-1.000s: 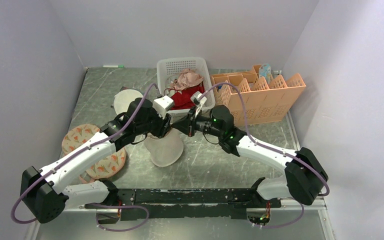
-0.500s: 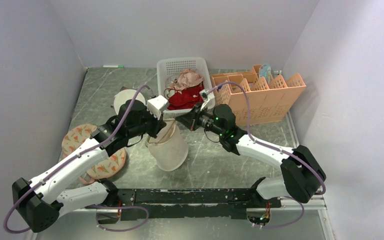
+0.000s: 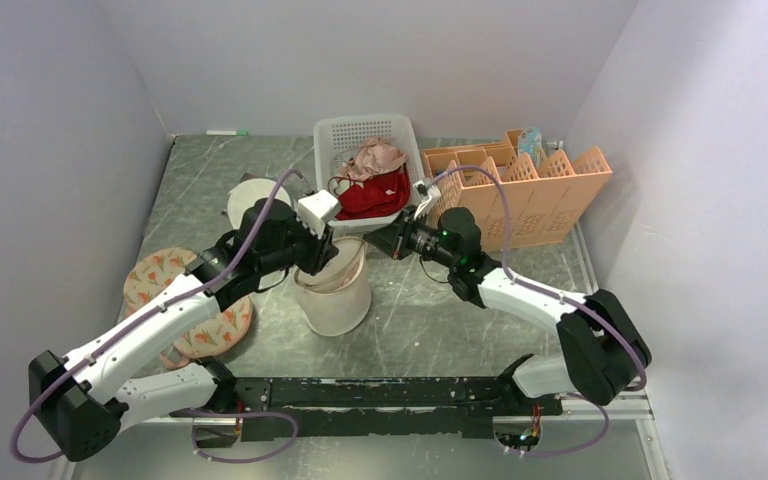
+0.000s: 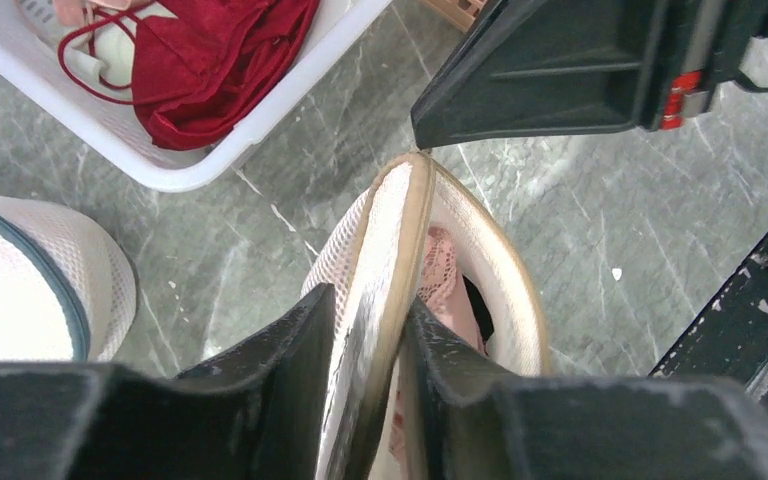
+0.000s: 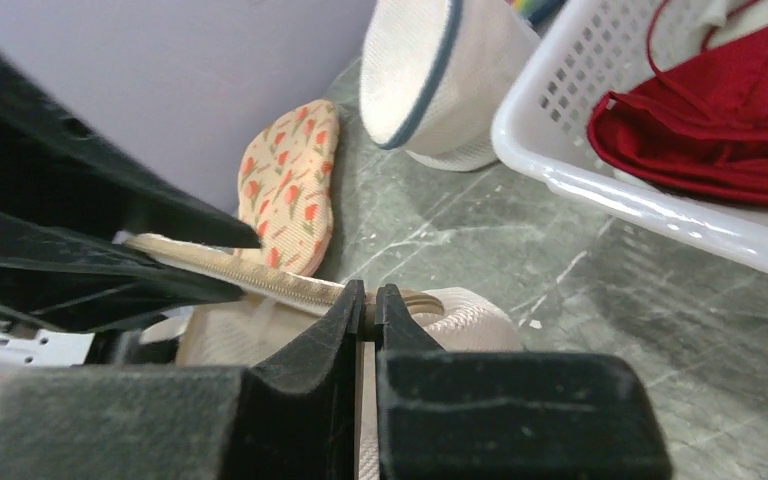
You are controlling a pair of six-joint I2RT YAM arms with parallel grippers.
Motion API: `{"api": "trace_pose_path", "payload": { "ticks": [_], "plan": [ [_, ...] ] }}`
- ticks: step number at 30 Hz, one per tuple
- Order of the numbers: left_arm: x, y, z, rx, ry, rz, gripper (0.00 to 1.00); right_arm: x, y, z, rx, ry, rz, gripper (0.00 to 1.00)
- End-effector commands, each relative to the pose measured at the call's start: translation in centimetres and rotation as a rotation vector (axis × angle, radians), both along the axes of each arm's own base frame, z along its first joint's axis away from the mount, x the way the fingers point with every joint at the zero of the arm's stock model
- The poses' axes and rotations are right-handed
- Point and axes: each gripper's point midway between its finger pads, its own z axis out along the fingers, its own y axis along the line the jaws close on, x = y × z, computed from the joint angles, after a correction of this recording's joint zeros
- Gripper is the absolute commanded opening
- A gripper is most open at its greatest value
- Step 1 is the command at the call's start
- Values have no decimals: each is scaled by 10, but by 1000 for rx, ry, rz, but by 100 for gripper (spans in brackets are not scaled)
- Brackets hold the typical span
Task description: Unzip the laundry bag and remove the bra
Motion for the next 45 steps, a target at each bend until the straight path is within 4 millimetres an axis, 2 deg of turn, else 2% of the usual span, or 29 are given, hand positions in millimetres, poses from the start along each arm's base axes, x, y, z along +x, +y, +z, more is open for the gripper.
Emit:
{"api": "trace_pose_path", "payload": {
  "ticks": [1,3,5,9,13,16,19,22,26,28,30,32,36,39,43,45],
  "plan": [
    [3,-5,5,-9,-6,-20,47,-13,12,49,52,-147,82,0],
    [2,-6,5,-13,-7,-28,58,-20,20,55,57,-158,110,0],
    [1,-6,6,-15,-9,-29,63,-24,26,56,45,-158,121,0],
    [2,-6,3,-7,-1,-27,65,-31,35,60,43,-154,127,0],
    [3,-5,2,1,6,-20,55,-42,45,67,58,-161,161,0],
    [3,-3,4,-1,-3,-11,34,-44,45,68,51,-159,152,0],
    [4,0,10,-14,-22,6,22,-34,35,58,25,-111,61,0],
    [3,3,18,-29,-48,17,10,-17,18,38,-9,-26,-48,0],
    [2,8,29,-57,-88,36,7,5,-15,13,32,86,-184,0],
    [1,11,34,-68,-107,46,7,9,-26,4,33,95,-198,0],
    [3,15,35,-69,-116,68,7,11,-27,3,0,70,-185,0],
    [5,18,35,-63,-118,90,7,8,-21,11,-13,32,-137,0],
    [7,16,29,-47,-100,90,12,-5,-10,32,23,-44,-38,0],
    [7,10,22,-32,-71,62,19,-16,1,43,45,-89,23,0],
    [0,-2,16,-37,-38,-13,51,-32,20,54,41,-130,99,0],
    [-4,-6,14,-43,-29,-44,61,-42,31,60,32,-157,133,0]
  ]
}}
